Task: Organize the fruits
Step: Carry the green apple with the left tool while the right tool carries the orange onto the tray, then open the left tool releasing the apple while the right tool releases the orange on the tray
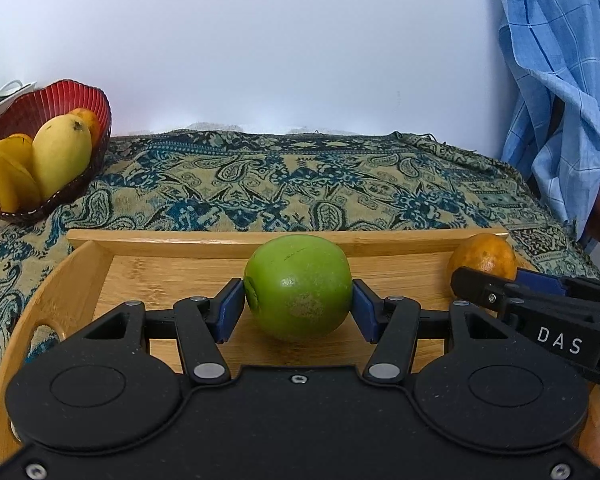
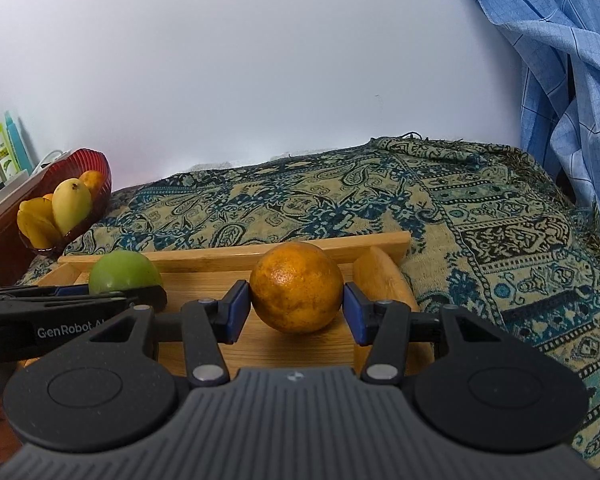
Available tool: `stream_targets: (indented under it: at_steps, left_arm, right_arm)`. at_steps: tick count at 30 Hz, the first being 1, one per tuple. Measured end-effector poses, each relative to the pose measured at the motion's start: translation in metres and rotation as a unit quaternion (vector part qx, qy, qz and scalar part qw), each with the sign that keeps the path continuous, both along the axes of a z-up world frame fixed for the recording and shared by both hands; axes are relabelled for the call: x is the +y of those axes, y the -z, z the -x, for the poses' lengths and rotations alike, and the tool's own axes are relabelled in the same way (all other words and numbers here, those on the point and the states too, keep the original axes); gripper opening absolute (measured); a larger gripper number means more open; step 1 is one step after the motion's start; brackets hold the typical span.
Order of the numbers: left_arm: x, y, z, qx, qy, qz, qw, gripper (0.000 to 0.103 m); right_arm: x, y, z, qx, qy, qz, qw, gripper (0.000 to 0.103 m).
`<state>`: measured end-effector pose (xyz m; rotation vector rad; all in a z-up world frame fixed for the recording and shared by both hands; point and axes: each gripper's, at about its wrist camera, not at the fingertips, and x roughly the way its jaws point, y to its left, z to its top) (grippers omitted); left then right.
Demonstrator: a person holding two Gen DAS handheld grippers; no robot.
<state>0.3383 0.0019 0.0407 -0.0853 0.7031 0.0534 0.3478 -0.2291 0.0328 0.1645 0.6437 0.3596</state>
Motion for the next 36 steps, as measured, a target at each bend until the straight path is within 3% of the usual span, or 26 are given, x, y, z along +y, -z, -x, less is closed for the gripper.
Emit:
stream_targets:
  at_steps: [22,25,36]
  left_arm:
    - [-0.004,-0.001,0.001,0.006,0.004,-0.016,0.9998,0.056]
    - [-0.005,-0.002,0.003,0.004,0.004,-0.022,0.9997,0.056]
    - [-0.001,0.0,0.016,0.01,0.0,-0.033,0.9994,0.078]
  right_arm:
    - [0.005,-0.003,0.002,-0.007,-0.008,0.029,1.0,0.059]
    - [0.004,-0.003,0.003,-0.009,-0.007,0.029,1.0,0.067]
    - [0.003,-0.005,0.012,-0.016,-0.009,0.056,0.998,0.078]
